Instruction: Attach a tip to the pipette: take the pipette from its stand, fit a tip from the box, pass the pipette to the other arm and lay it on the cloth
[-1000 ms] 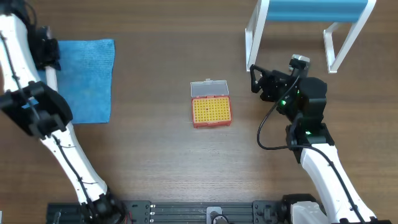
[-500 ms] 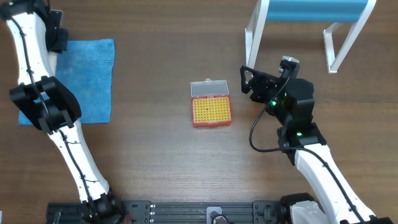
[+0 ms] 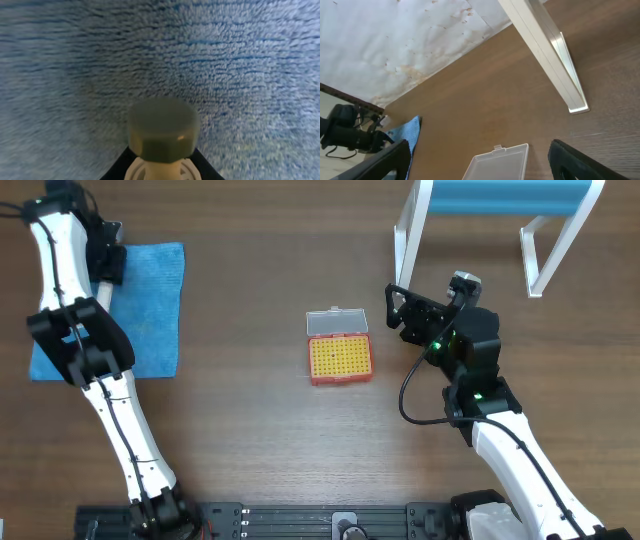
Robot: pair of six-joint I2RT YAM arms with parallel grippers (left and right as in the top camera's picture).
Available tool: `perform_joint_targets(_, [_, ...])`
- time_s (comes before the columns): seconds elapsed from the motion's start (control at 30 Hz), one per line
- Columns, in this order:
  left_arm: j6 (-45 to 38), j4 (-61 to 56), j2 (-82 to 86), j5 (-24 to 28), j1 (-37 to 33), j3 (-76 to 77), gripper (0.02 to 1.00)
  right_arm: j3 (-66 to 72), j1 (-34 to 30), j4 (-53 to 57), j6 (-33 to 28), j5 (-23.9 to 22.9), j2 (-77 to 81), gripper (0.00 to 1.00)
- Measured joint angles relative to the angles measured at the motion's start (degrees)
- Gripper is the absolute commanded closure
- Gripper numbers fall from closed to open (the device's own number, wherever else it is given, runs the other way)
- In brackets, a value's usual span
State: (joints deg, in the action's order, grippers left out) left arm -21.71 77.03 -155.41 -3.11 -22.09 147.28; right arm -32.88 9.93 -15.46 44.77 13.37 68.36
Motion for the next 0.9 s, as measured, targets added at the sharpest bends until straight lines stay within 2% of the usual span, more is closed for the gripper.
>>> perform_joint_targets(0.2, [1.0, 0.0, -0.1, 1.1, -0.2, 0.1, 0.987, 0.0, 0.0, -0.1, 0.0, 0.0, 0.0, 0.117])
perform_joint_targets(0.23, [1.1, 0.0, -0.1, 1.1, -0.2, 0.1, 0.919, 0.0, 0.0, -0.1, 0.0, 0.0, 0.0, 0.117])
perform_joint_targets(0.27, [1.3, 0.0, -0.1, 1.1, -0.2, 0.1, 0.612, 0.0, 0.0, -0.1, 0.0, 0.0, 0.0, 0.117])
perform_joint_targets(0.3, [1.6, 0.0, -0.1, 1.1, -0.2, 0.1, 0.364, 0.0, 0.0, -0.1, 0.0, 0.0, 0.0, 0.117])
perform_joint_targets(0.33, [2.0, 0.0, -0.1, 1.2, -0.2, 0.1, 0.174, 0.0, 0.0, -0.1, 0.0, 0.0, 0.0, 0.117])
perform_joint_targets(0.37, [2.6, -0.4, -0.1, 1.3, -0.2, 0.1, 0.115, 0.0, 0.0, -0.1, 0.0, 0.0, 0.0, 0.117])
perform_joint_targets(0.43, [2.8, -0.5, -0.1, 1.2, -0.3, 0.2, 0.088, 0.0, 0.0, -0.1, 0.0, 0.0, 0.0, 0.117])
perform_joint_targets(0.73, [4.8, 0.5, -0.2, 1.6, -0.6, 1.6, 0.082, 0.0, 0.0, -0.1, 0.5, 0.0, 0.0, 0.117])
perform_joint_targets(0.9, [5.6, 3.2, -0.1, 1.9, -0.6, 8.3, 0.08, 0.0, 0.0, -0.1, 1.0, 0.0, 0.0, 0.117])
